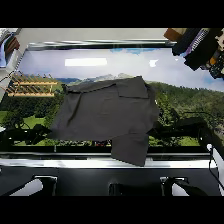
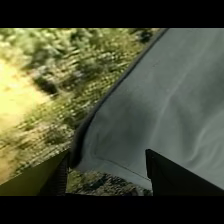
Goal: Fold the clothes and pants, and hang the long-sleeved shirts on hangers.
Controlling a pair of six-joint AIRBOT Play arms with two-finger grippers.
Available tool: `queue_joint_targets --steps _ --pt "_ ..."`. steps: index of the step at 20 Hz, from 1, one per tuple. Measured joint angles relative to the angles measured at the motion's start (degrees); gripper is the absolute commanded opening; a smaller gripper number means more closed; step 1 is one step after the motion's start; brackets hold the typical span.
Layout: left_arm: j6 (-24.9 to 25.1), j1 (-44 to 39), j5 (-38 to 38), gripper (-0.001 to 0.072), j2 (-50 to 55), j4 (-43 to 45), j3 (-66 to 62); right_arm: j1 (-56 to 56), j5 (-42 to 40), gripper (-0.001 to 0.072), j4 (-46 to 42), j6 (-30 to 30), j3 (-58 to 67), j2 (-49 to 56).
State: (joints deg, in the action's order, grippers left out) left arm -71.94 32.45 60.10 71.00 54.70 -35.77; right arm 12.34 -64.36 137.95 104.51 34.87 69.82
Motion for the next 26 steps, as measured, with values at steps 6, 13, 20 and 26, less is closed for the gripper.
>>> queue_joint_targets --steps 6,13,20,26 --pt "0.4 -3.9 -2.0 0.0017 1.4 -0.4 0.1 0.0 -0.6 0.0043 0.6 -0.2 0.0 -1.0" --pt "1.8 -4.8 -1.2 0.0014 -6.8 -10.2 -12.3 0.0 -0.8 0.0043 5.5 1.3 13.2 -10.3" --pt "-9.2 -4.9 -3.5 0.0015 -23.6 0.8 -49.2 0.0 -3.8 0.0043 7.0 -5.1 55.6 -18.9" --pt "-24.7 -4.9 -3.0 0.0015 -32.7 20.6 -63.2 0.0 -3.9 0.0043 -0.9 -17.6 79.4 -23.4"
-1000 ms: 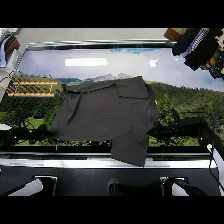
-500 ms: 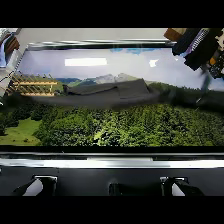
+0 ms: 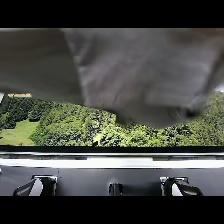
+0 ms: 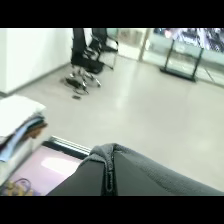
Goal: Fold the clothes and pants, and hang the long-sleeved shirts on hangers.
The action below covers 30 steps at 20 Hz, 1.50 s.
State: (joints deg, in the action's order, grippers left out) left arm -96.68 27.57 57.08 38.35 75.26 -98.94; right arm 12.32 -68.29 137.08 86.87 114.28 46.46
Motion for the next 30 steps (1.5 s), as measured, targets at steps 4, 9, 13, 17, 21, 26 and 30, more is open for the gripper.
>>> queue_joint_targets --steps 4,9,13,17,21,26,30 --pt "0.7 0.0 4.2 0.0015 3.0 -0.1 0.1 0.0 -1.2 0.0043 -4.6 -4.5 2.0 3.0" --pt "6.8 -3.7 7.2 0.0015 16.3 -4.7 5.8 -0.2 -7.3 0.0043 -6.6 -5.9 -3.9 15.5" --pt "11.3 -10.6 2.3 0.0015 33.6 -2.3 8.8 -3.1 -3.5 0.0043 -9.9 -2.1 -14.0 27.8" --pt "13.2 -16.5 -6.6 0.0015 52.2 0.0 6.2 -6.5 7.6 0.0043 -14.4 0.6 -19.5 41.1" --pt "11.9 -20.5 -10.8 0.0015 67.4 1.9 -3.4 -7.7 20.3 0.0043 -15.5 2.1 -20.9 51.2" --pt "9.6 -21.9 -6.5 0.0016 74.7 2.8 -10.0 -8.0 22.3 0.0043 -16.3 2.4 -21.3 55.1" --pt "9.4 -22.1 2.3 0.0016 76.2 3.1 -11.2 -8.0 13.7 0.0043 -18.8 1.1 -21.4 55.0"
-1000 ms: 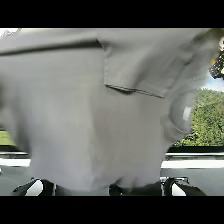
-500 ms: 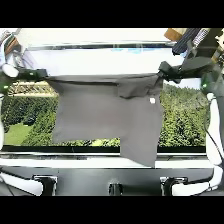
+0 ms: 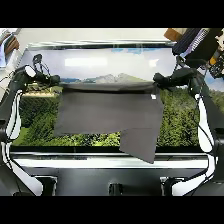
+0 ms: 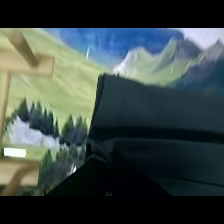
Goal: Fold the clothes and pants, and hang the long-sleeved shirts on hangers.
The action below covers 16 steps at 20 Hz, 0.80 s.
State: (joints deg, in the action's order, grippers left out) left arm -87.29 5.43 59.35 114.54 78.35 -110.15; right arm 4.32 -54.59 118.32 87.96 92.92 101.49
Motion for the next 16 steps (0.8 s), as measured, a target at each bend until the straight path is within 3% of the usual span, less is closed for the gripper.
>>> queue_joint_targets --steps 5,11,12,13,14,16 --pt "-0.2 -0.2 10.3 0.0016 1.0 0.0 -0.4 0.0 -8.8 0.0043 -4.5 -2.6 0.0 -0.1" --pt "-0.8 -1.2 18.0 0.0044 3.0 0.0 -0.4 0.0 -13.3 0.0047 -8.7 -4.3 0.0 0.6" --pt "-1.2 -1.3 18.5 0.0226 3.2 0.0 -0.4 0.0 -13.6 0.0096 -9.1 -4.5 0.0 1.0" --pt "-1.5 -1.4 18.9 0.0487 3.4 0.0 -0.4 0.0 -13.9 0.0225 -9.1 -4.5 0.0 1.5" --pt "-2.0 -1.5 19.3 0.0692 3.4 0.0 -0.4 -0.1 -14.4 0.0348 -9.3 -4.7 0.0 2.0" --pt "-2.7 -1.5 20.0 0.0709 3.1 0.0 -0.4 0.0 -15.0 0.0462 -9.4 -4.7 0.0 2.4"
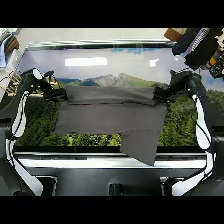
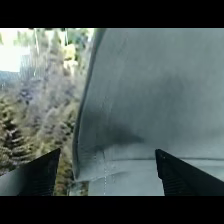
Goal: Fold the clothes and pants, and hang the long-sleeved shirts on hangers.
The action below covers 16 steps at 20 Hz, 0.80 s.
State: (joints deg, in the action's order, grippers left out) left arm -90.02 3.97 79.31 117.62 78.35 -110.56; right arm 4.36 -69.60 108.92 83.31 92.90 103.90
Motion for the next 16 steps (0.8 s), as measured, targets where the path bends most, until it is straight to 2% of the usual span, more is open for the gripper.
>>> queue_joint_targets --steps 1,7,11,16 --pt "0.0 0.2 0.3 0.0709 -0.8 -0.1 0.0 0.3 -0.8 0.0488 0.0 0.3 0.0 -0.3" --pt "2.5 6.3 4.3 0.0709 -10.2 -1.4 3.5 9.3 -7.6 0.0478 -0.1 8.6 -3.1 -12.0" --pt "4.8 13.6 3.5 0.0709 -22.4 -6.3 20.1 18.7 -10.4 0.0479 4.3 13.9 -20.5 -24.5" --pt "7.0 19.3 -2.6 0.0709 -38.0 -11.5 44.6 22.6 -10.7 0.0480 9.9 18.4 -44.8 -35.0"
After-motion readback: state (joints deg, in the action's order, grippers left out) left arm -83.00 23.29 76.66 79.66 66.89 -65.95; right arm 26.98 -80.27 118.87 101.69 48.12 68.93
